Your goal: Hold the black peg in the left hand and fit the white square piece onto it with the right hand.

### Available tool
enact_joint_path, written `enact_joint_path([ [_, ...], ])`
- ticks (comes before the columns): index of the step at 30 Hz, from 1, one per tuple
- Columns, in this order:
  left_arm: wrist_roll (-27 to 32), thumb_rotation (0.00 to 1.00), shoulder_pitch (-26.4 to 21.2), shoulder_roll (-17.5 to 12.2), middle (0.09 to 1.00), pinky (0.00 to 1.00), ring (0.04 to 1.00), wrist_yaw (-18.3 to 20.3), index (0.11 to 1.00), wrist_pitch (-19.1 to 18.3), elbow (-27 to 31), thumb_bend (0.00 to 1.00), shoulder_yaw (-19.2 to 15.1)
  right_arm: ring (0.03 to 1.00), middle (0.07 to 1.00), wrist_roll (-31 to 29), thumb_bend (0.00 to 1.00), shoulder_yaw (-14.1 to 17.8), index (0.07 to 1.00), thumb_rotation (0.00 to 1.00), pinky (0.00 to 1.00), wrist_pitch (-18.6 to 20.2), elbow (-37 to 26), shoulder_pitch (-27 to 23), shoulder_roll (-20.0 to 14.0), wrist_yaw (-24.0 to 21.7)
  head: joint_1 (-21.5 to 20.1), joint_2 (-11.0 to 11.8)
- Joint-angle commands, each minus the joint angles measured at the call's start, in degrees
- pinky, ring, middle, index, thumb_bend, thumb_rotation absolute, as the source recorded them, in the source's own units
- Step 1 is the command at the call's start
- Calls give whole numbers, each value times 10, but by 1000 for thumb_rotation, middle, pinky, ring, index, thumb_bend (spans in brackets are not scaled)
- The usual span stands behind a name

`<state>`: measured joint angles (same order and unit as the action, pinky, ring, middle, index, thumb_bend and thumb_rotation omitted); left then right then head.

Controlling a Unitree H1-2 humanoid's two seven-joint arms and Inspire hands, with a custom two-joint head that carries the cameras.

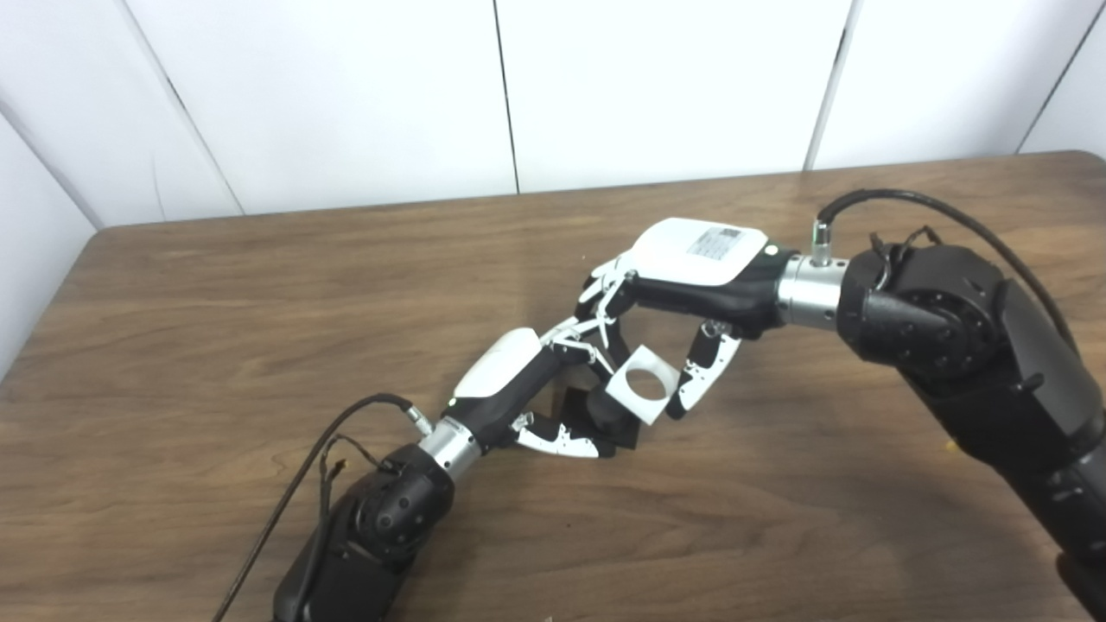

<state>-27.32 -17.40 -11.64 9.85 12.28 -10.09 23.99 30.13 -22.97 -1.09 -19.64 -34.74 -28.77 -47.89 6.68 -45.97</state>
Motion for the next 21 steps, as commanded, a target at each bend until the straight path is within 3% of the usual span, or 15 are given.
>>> enact_joint_path([
  [1, -19, 74, 11, 0, 934, 868, 979, 28, 490, -30, -21, 522, 18, 894, 827, 4, 523, 6, 479, 140, 882, -2, 3, -24, 3, 10, 1, 0],
  [21, -20, 75, 15, 3, 931, 867, 974, 24, 490, -35, -15, 521, 24, 894, 824, 11, 524, 3, 480, 138, 885, 3, 29, -17, 33, 17, 3, -9],
])
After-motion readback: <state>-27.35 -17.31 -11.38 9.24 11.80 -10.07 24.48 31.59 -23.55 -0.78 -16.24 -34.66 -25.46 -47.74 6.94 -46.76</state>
